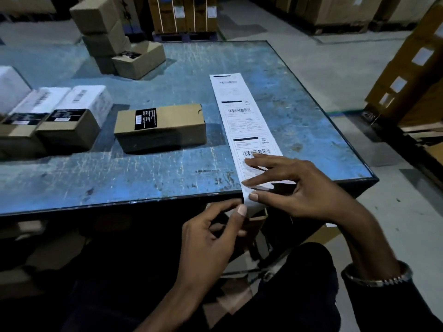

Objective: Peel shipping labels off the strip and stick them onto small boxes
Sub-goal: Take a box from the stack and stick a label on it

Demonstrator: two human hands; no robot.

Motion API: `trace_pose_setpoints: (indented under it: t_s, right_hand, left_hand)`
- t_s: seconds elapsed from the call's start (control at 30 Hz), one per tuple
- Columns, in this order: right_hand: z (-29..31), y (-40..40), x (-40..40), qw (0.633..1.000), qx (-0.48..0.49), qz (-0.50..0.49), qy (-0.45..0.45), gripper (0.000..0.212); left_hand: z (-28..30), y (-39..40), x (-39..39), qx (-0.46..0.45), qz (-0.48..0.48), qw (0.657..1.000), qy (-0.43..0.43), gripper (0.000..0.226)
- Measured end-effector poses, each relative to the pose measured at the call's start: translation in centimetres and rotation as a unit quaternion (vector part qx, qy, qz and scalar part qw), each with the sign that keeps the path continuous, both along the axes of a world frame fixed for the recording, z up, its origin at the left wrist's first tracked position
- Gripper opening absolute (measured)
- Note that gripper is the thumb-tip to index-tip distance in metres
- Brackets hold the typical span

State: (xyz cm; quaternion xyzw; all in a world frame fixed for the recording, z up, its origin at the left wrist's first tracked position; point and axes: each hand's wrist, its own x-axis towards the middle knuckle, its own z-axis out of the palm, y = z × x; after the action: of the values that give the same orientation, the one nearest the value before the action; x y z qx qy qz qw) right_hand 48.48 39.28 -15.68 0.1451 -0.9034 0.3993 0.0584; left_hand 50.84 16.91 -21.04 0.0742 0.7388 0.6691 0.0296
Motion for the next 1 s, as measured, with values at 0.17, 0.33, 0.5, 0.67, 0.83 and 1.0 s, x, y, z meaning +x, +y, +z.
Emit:
trace_pose_setpoints:
  t_s: [0.17, 0.33, 0.5, 0.67, 0.83, 1.0]
  right_hand:
    - [-0.8, 0.5, 0.5, 0.999, 0.005, 0.013, 0.034, 0.028]
    - [-1.0, 0.4, 0.8, 0.999, -0.010, 0.005, 0.048, 0.025]
    - [-0.8, 0.3, 1.0, 0.999, -0.023, 0.001, 0.039, 0.026]
    - [-0.6, 0.2, 1.0, 0.999, -0.030, -0.005, 0.031, 0.025]
    - [-0.2, 0.1, 1.0, 0.999, -0.042, -0.008, 0.003, 0.024]
    - [0.0, 0.0, 0.7, 0.999, -0.049, -0.010, 0.001, 0.012]
  left_hand:
    - [1.0, 1.6, -0.4, 0.097, -0.042, 0.991, -0.083, 0.016]
    - [0.5, 2.0, -0.7, 0.134, -0.047, 0.984, -0.107, 0.023]
    - [0.4, 1.7, -1.0, 0.144, -0.051, 0.983, -0.101, 0.029]
    - [0.2, 1.5, -1.5, 0.133, -0.075, 0.987, -0.050, 0.021]
    - [-0.1, 1.3, -1.7, 0.113, -0.087, 0.990, -0.009, 0.017]
    - [-0.9, 1.2, -1.8, 0.092, -0.080, 0.993, -0.001, 0.018]
